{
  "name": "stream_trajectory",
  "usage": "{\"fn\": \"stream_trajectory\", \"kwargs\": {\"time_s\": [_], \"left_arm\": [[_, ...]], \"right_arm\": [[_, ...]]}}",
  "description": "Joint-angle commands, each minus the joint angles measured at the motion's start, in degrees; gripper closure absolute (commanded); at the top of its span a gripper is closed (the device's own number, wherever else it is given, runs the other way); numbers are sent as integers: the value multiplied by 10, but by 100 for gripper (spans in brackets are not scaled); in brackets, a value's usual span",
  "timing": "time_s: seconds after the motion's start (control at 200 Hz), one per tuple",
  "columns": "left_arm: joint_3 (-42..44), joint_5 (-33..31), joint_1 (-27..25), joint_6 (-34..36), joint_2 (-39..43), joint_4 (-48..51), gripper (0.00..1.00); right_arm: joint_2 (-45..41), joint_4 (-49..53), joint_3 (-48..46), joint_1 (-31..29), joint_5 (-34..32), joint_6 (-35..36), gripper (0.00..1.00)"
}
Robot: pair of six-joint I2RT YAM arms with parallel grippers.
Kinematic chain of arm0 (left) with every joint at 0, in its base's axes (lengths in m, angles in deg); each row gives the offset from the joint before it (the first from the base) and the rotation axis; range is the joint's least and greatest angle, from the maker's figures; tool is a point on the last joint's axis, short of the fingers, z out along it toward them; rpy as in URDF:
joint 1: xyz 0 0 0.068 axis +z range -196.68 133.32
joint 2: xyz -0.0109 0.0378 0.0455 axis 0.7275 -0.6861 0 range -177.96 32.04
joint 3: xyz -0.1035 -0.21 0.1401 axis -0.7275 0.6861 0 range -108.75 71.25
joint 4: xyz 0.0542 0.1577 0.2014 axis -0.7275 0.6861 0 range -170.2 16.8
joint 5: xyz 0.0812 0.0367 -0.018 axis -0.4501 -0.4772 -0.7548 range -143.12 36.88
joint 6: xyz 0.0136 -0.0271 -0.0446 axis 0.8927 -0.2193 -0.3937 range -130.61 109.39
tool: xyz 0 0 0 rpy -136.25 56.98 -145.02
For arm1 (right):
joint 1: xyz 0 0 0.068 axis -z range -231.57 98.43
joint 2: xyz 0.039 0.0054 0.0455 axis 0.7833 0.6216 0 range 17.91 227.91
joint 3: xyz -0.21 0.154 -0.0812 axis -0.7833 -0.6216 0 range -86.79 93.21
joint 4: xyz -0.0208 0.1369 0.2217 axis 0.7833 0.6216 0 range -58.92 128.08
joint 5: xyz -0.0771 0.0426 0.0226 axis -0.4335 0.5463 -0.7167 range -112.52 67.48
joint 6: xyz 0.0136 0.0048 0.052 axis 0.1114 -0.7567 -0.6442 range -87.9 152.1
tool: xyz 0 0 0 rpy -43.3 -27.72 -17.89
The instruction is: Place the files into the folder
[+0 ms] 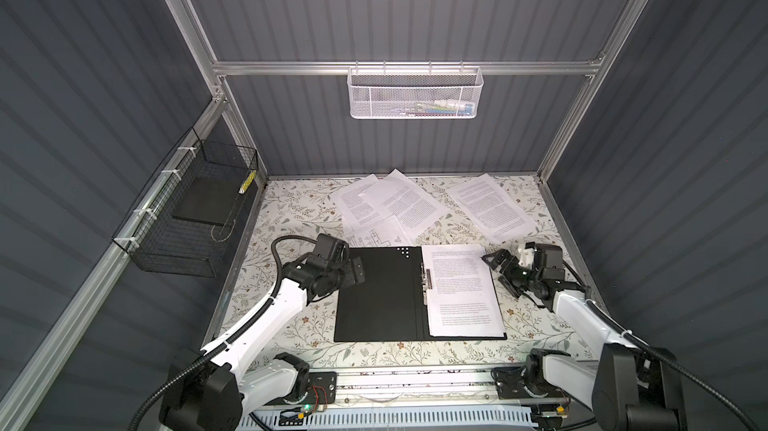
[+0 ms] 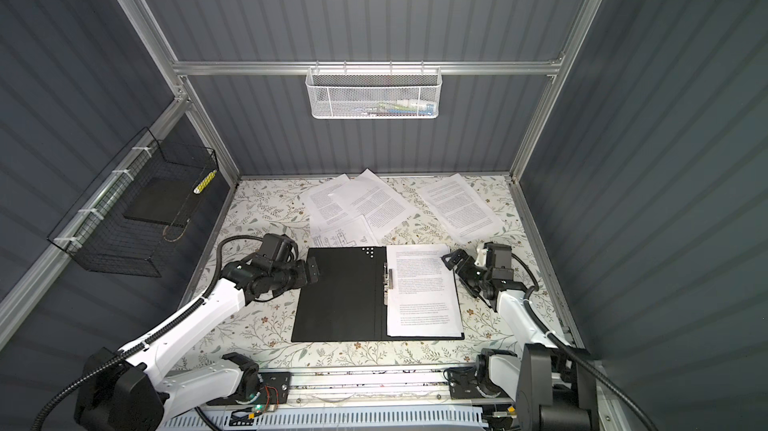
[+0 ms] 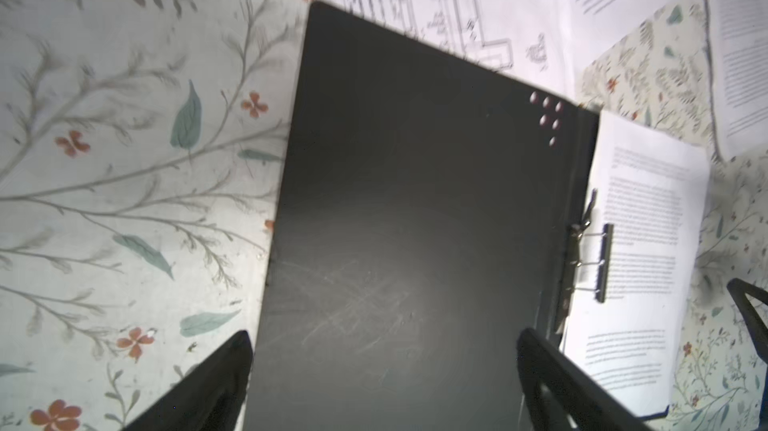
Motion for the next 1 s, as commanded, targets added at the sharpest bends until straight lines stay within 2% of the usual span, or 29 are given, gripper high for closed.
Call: {"fn": "stream_trajectory", "kwargs": {"time_s": [0.0,0.06,0.2,0.395,0.48,0.61,0.745,0.91,0.99], "left_arm": [[-77,-27,13,14,-40,56,0],[-110,-11,26,18,-62,68,0],[-162,90,101,42,-124,40,0],[-238,180,170,83,-288,-17,1],[-261,222,185,87,-350,-33,5],[-288,232,188,91,-404,-69,9],[-315,223,194,106,-455,-81,14],[-309,243,200,113,-476,-107,15],[-308,245,200,120,-483,-104,16]], "right_arm": [[-27,45,38,6,-29,25,1],[-19,48,52,9,-19,22,1],[16,23,84,3,39,4,1],[85,44,143,-70,27,29,9],[106,21,152,-100,35,30,11],[162,6,191,-154,49,44,19],[241,17,256,-226,63,61,33],[337,40,333,-305,58,81,49],[381,58,372,-335,56,93,51]]}}
